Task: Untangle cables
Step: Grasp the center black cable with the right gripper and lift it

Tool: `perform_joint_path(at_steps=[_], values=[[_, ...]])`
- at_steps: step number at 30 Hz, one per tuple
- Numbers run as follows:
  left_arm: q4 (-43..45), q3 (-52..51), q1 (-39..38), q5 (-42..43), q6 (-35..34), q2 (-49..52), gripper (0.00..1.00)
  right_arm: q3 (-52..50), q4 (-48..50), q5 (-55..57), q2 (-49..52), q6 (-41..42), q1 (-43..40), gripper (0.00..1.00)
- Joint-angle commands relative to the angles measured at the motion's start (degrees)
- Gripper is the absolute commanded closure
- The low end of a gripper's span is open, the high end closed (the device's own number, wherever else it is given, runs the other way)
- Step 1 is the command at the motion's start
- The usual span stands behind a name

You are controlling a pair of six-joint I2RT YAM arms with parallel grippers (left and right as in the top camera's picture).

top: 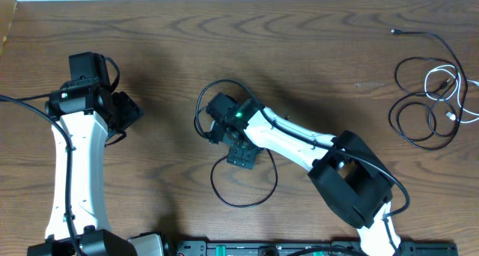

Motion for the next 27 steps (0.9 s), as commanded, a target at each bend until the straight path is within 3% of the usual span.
perform_joint_path(at_steps=[1,7,18,24,25,26,27], values=[[-0.2,0.7,0.2,-0.2,-0.9,-0.8,0.17,0.1,4.2,-1.3,-3.6,1.2,0.5,0.16],[-0.3,0.7,0.2,-0.2,-0.9,-0.8,0.17,-0.4,9.2,-1.5,-2.3,2.0,0.5,0.01],[-0.2,0.7,0.2,-0.2,-0.9,-0.8,0.17,-0.7,10.9,-4.2,1.7,-0.2,0.0,0.01],[-0.2,0.7,0.2,-0.2,-0.9,-0.8,0.17,-3.8,10.2,-8.7,1.8,5.8,0.2,0.01],[-0.2,0.7,0.2,-0.2,-0.9,-0.8,0.17,-4.3,10.1,-9.0,1.8,6.6,0.2,0.04],[-0.2,0.7,0.2,-0.2,-0.9,-0.8,0.17,-4.8,9.8,-9.4,1.8,7.5,0.2,0.17],[-0.2,0.7,0.2,-0.2,-0.9,-0.8,0.17,-4.9,9.4,-9.7,1.8,8.0,0.2,0.43]])
